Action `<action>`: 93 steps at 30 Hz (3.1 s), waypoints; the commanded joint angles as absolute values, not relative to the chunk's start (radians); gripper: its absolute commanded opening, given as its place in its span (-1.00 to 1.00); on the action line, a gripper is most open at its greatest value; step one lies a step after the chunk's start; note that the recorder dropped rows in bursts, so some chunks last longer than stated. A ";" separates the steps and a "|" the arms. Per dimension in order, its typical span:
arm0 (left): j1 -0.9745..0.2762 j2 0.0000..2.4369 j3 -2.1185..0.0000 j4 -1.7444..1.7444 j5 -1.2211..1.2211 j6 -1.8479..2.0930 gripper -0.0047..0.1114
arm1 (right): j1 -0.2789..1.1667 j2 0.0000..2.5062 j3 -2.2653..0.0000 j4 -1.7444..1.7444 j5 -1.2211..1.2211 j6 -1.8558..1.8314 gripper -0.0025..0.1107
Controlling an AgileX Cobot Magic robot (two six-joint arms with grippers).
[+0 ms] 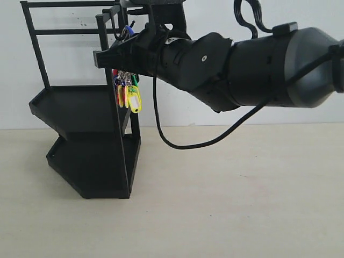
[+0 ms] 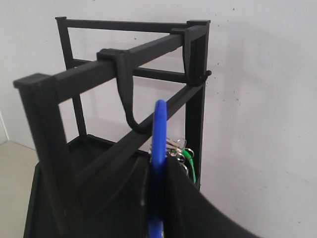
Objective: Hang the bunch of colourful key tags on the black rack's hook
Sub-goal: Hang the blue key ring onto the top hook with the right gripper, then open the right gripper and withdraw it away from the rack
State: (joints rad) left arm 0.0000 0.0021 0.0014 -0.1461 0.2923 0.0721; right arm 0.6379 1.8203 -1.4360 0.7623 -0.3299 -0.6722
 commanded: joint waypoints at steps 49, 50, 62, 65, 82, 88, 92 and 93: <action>-0.001 0.000 0.000 -0.141 0.284 0.075 -0.84 | 0.659 1.825 -1.448 0.625 -0.325 -0.662 -0.96; -0.001 0.000 0.000 -0.141 0.284 0.075 -0.84 | 0.659 1.825 -1.448 0.622 -0.327 -0.662 -0.96; -0.001 0.000 0.000 -0.141 0.284 0.075 -0.84 | 0.659 1.825 -1.448 0.614 -0.330 -0.663 -0.96; -0.001 0.000 0.000 -0.141 0.284 0.075 -0.84 | 0.659 1.825 -1.448 0.612 -0.330 -0.663 -0.92; -0.001 0.000 0.000 -0.141 0.284 0.075 -0.84 | 0.659 1.756 -1.445 0.618 -0.247 -0.664 -0.08; -0.001 0.000 0.000 -0.141 0.284 0.075 -0.84 | 0.659 1.671 -1.385 0.621 -0.234 -0.664 -0.08; -0.001 0.000 0.000 -0.141 0.284 0.075 -0.84 | 0.659 1.610 -1.304 0.621 -0.232 -0.664 -0.08; -0.001 0.000 0.000 -0.141 0.284 0.075 -0.84 | 0.659 1.596 -1.279 0.623 -0.226 -0.662 -0.08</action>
